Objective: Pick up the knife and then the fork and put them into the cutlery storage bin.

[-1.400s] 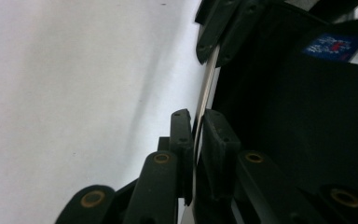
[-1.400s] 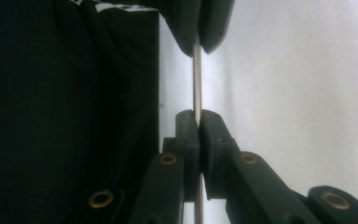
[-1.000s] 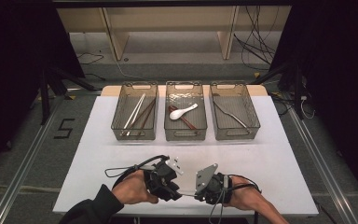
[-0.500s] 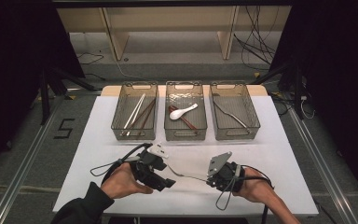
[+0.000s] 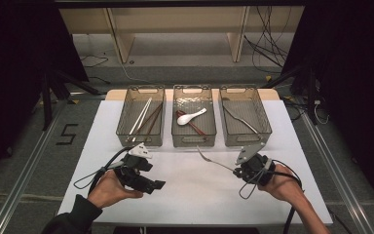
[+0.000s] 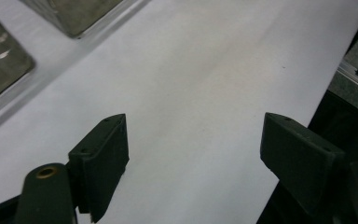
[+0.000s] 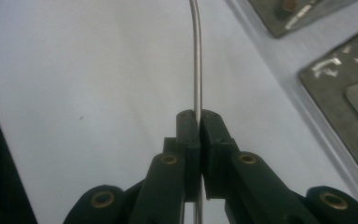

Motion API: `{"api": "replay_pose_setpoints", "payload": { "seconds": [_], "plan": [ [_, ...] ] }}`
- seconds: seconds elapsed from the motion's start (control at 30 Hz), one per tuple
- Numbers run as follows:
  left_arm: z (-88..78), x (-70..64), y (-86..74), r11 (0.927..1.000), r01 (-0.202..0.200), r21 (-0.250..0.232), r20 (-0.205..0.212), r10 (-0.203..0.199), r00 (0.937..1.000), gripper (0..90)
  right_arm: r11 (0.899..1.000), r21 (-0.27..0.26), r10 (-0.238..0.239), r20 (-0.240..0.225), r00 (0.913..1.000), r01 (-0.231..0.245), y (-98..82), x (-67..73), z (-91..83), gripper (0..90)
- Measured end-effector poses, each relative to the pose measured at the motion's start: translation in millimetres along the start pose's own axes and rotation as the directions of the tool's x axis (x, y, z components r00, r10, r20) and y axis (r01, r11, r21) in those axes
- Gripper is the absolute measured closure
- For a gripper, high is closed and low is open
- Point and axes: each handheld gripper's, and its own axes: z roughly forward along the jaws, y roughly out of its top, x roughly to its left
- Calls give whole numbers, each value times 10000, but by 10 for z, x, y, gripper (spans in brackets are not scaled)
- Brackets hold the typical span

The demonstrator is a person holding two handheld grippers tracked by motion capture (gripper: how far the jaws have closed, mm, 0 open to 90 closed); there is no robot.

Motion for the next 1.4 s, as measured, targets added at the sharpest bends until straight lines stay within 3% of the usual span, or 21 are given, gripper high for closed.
{"api": "replay_pose_setpoints", "payload": {
  "seconds": [0.2,0.4,0.6,0.77,1.07,1.17,1.4],
  "plan": [
    [-65,74,-96,9990,307,-329,-313,-317,9990,191,9979,-161,641,394,9972,-635,-29,-182,-79,878],
    [-76,101,-180,9988,385,-300,-508,-400,9979,170,9941,-401,1035,773,9916,-1007,9,-324,-132,878],
    [-99,125,-231,9976,525,-448,-663,-554,9963,163,9865,-557,1590,1033,9819,-1539,80,-498,-185,878],
    [-118,127,-281,9964,635,-565,-786,-679,9946,159,9748,-630,2210,1409,9650,-2141,121,-711,-217,878],
    [-134,106,-328,9939,725,-826,-1032,-809,9914,158,9460,-728,3240,1879,9272,-3158,196,-1083,-192,878],
    [-143,107,-337,9927,761,-937,-1071,-860,9905,157,9421,-702,3353,2000,9206,-3279,232,-1173,-161,878],
    [-155,116,-351,9924,801,-937,-1105,-904,9898,157,9223,-581,3855,2063,8993,-3820,268,-1346,-74,877]
  ]
}}
